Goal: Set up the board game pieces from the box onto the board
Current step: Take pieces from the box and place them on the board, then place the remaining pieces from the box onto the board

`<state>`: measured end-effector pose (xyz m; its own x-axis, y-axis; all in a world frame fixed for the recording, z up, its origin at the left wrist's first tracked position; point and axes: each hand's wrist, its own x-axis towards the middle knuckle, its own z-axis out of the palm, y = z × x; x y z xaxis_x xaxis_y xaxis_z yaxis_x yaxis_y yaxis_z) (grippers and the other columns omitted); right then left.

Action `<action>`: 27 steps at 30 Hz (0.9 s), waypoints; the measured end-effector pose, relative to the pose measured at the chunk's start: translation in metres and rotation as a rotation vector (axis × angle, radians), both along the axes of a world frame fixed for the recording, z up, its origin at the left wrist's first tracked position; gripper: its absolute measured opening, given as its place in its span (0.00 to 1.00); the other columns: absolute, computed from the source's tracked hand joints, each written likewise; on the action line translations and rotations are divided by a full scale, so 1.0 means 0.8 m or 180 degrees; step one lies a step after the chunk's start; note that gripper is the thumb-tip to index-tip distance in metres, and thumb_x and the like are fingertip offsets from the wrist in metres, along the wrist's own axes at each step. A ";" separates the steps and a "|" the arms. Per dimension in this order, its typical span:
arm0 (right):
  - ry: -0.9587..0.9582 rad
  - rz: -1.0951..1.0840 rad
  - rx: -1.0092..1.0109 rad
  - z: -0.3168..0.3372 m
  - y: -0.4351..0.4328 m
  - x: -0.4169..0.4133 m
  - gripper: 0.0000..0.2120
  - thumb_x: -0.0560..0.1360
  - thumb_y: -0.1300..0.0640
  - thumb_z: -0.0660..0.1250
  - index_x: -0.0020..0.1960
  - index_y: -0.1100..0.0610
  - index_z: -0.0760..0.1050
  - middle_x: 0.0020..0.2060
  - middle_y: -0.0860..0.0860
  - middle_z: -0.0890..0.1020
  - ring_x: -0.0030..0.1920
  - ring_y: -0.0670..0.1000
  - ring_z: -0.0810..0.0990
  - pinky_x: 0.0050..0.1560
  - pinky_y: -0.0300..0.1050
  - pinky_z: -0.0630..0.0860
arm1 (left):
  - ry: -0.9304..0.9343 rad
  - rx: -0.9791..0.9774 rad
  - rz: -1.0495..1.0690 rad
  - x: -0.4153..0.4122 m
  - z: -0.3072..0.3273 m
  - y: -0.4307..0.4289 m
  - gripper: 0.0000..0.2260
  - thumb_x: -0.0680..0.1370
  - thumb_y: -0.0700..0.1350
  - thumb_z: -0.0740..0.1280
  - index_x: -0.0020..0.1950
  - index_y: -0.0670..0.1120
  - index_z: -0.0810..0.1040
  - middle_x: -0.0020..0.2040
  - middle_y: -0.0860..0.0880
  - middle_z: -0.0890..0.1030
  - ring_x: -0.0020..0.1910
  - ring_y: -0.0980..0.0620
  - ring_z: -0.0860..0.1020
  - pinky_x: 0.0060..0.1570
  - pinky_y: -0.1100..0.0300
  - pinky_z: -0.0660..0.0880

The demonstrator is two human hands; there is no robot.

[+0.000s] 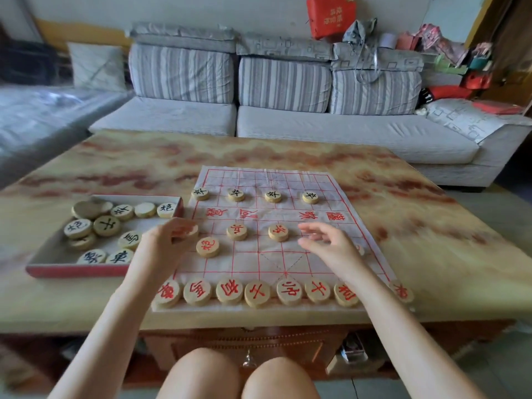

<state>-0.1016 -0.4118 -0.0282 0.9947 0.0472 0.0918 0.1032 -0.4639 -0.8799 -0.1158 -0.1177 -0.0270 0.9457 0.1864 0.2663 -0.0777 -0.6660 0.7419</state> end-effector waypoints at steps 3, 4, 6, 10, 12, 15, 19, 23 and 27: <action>-0.0005 0.0299 0.0163 0.007 0.058 0.009 0.12 0.73 0.59 0.69 0.56 0.51 0.77 0.50 0.45 0.80 0.51 0.46 0.76 0.53 0.36 0.73 | 0.0050 0.0070 0.0351 -0.009 0.000 0.056 0.10 0.72 0.38 0.70 0.53 0.45 0.81 0.48 0.47 0.83 0.46 0.52 0.78 0.51 0.59 0.72; 0.0015 0.0388 0.0156 0.009 0.077 0.012 0.13 0.73 0.59 0.69 0.57 0.52 0.77 0.52 0.46 0.80 0.52 0.47 0.77 0.54 0.37 0.72 | 0.0064 0.0096 0.0426 -0.013 -0.001 0.074 0.10 0.72 0.38 0.70 0.53 0.45 0.81 0.48 0.47 0.83 0.46 0.52 0.78 0.51 0.60 0.71; 0.0038 0.0577 0.0110 0.012 0.113 0.016 0.14 0.73 0.59 0.69 0.58 0.54 0.77 0.53 0.48 0.80 0.53 0.47 0.76 0.54 0.35 0.71 | 0.0078 0.0139 0.0567 -0.020 -0.003 0.103 0.10 0.72 0.38 0.70 0.54 0.43 0.81 0.49 0.46 0.83 0.46 0.52 0.77 0.52 0.61 0.70; 0.0056 0.0910 0.0122 0.015 0.176 0.026 0.15 0.73 0.61 0.69 0.59 0.57 0.76 0.55 0.52 0.79 0.51 0.46 0.75 0.56 0.37 0.72 | 0.0116 -0.0003 0.0847 -0.032 -0.012 0.139 0.12 0.72 0.38 0.70 0.55 0.43 0.81 0.50 0.45 0.82 0.46 0.52 0.77 0.52 0.60 0.70; 0.0094 0.0983 0.0091 0.014 0.201 0.032 0.15 0.73 0.60 0.69 0.59 0.57 0.76 0.55 0.52 0.80 0.51 0.46 0.75 0.58 0.42 0.72 | 0.0144 -0.0035 0.0952 -0.032 -0.017 0.151 0.12 0.72 0.38 0.70 0.54 0.44 0.81 0.50 0.46 0.82 0.46 0.53 0.77 0.51 0.60 0.70; 0.0119 0.1085 0.0068 0.007 0.229 0.042 0.13 0.72 0.59 0.69 0.57 0.55 0.76 0.52 0.50 0.79 0.51 0.47 0.75 0.58 0.42 0.72 | 0.0170 -0.0010 0.1023 -0.028 -0.021 0.166 0.11 0.71 0.38 0.70 0.54 0.45 0.81 0.50 0.47 0.83 0.46 0.53 0.77 0.51 0.60 0.70; 0.0116 0.1167 -0.0074 -0.003 0.258 0.056 0.13 0.72 0.60 0.69 0.57 0.54 0.76 0.53 0.51 0.80 0.54 0.49 0.77 0.54 0.36 0.72 | 0.0205 0.0066 0.1006 -0.018 -0.028 0.178 0.13 0.71 0.38 0.70 0.54 0.45 0.81 0.52 0.47 0.83 0.51 0.48 0.79 0.55 0.56 0.73; -0.0035 0.1309 -0.0584 -0.008 0.283 0.070 0.15 0.74 0.60 0.66 0.61 0.55 0.75 0.56 0.52 0.79 0.59 0.50 0.75 0.63 0.44 0.71 | 0.0428 0.0449 0.0914 -0.005 -0.031 0.183 0.15 0.69 0.43 0.73 0.55 0.47 0.80 0.52 0.49 0.82 0.47 0.51 0.77 0.48 0.61 0.71; -0.0166 0.1327 -0.1150 -0.013 0.306 0.085 0.18 0.76 0.58 0.62 0.65 0.50 0.73 0.62 0.52 0.74 0.64 0.51 0.69 0.66 0.44 0.63 | 0.0581 0.0596 0.0651 0.012 -0.029 0.183 0.17 0.69 0.43 0.72 0.58 0.48 0.79 0.54 0.48 0.82 0.54 0.50 0.78 0.49 0.61 0.71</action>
<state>-0.0338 -0.1667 -0.0387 0.8796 0.4736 0.0454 0.3819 -0.6457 -0.6612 -0.1061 0.0289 -0.0499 0.9290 0.3413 0.1434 0.1948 -0.7801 0.5945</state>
